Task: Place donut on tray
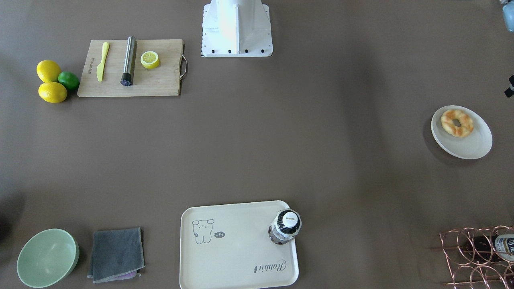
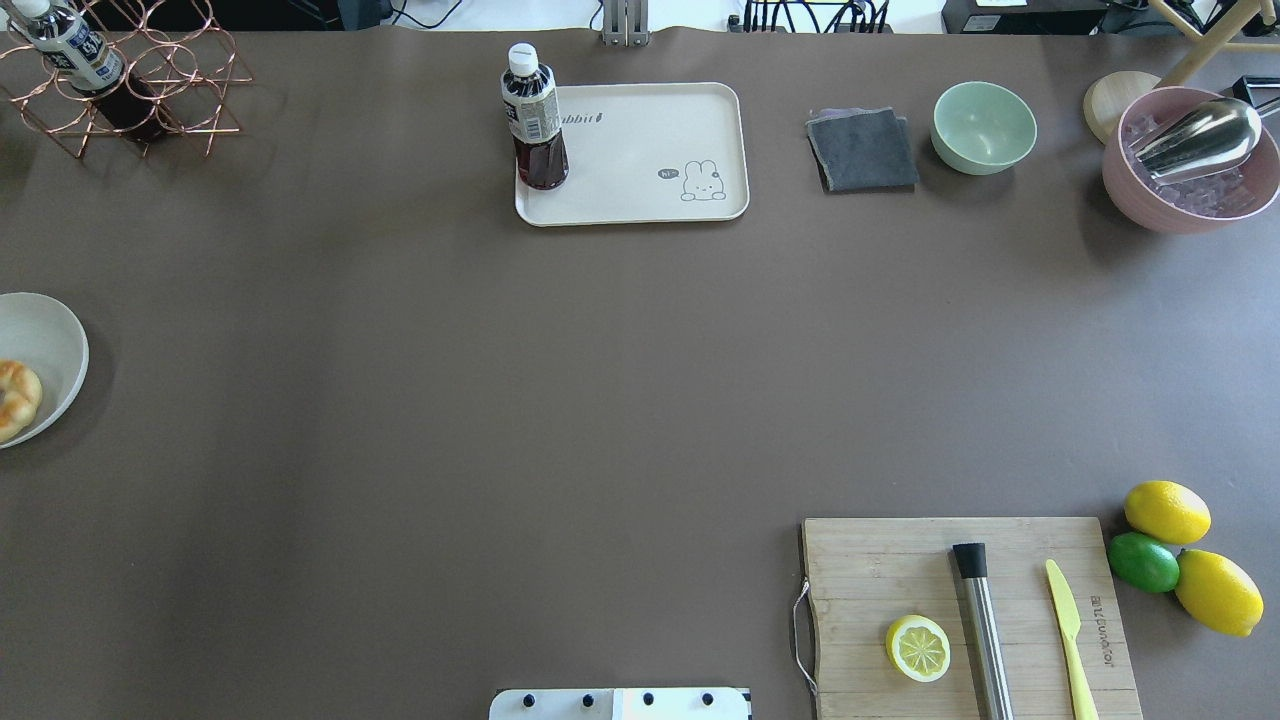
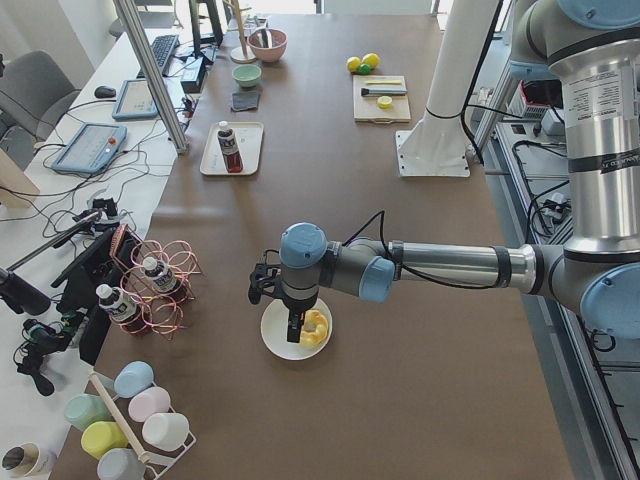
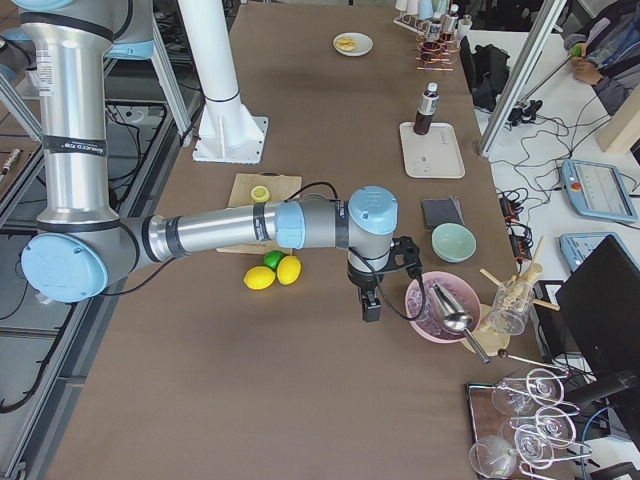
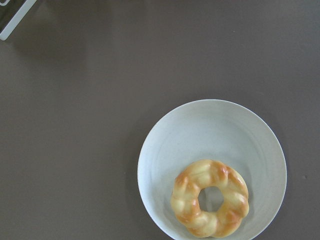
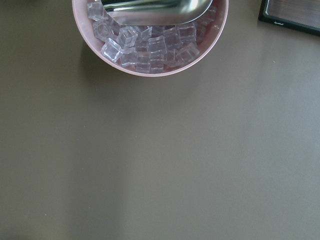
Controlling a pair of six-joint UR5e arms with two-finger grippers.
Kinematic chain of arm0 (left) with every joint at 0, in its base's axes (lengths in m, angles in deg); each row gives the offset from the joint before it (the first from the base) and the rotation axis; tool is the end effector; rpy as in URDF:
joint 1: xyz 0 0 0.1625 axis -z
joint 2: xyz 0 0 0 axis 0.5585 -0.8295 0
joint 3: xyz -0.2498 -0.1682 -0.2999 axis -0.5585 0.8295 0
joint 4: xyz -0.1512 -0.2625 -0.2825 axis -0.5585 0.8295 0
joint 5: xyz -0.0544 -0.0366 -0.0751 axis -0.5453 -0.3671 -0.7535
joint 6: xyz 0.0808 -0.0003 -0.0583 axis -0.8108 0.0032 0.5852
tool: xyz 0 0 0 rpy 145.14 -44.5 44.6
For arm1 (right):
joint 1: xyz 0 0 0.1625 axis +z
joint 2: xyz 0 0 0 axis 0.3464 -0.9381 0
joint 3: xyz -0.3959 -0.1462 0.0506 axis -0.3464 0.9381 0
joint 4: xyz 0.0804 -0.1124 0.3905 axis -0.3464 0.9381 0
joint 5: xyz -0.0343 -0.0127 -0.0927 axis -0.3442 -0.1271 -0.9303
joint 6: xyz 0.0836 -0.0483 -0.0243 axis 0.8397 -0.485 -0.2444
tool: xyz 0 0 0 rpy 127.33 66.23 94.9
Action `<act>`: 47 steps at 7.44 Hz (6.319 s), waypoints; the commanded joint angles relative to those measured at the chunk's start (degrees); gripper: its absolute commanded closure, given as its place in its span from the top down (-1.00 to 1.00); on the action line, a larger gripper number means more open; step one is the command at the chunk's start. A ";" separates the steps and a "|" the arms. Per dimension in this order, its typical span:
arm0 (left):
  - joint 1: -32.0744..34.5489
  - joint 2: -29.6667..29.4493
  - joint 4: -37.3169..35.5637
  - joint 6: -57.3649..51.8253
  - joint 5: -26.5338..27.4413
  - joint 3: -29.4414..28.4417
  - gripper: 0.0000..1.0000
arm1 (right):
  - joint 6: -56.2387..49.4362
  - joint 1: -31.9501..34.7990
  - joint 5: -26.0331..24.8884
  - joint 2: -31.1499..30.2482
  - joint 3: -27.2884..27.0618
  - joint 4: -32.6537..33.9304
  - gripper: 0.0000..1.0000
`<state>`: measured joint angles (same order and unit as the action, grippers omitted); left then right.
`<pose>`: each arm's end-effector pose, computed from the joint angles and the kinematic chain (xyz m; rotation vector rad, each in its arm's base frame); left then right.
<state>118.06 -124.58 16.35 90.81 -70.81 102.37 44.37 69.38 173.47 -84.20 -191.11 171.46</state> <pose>-0.0199 -0.4349 0.6196 0.1364 0.7835 0.0392 0.0641 -0.4814 0.5762 0.1262 -0.7207 -0.1964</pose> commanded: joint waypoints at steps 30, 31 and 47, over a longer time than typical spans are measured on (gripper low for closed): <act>-8.69 -8.09 30.22 8.16 2.85 -28.63 0.83 | 0.61 -0.44 4.79 -5.12 4.87 -11.86 1.00; -9.48 -9.50 30.32 8.25 2.85 -30.23 0.81 | 1.05 -0.44 4.88 -5.21 4.87 -11.86 1.00; -10.63 -9.51 34.72 11.04 -0.58 -33.93 -1.00 | 3.08 -0.35 7.25 -6.79 4.17 -12.13 1.00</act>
<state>107.43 -133.64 51.13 100.15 -71.40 68.42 47.40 69.03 180.72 -90.99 -186.91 159.35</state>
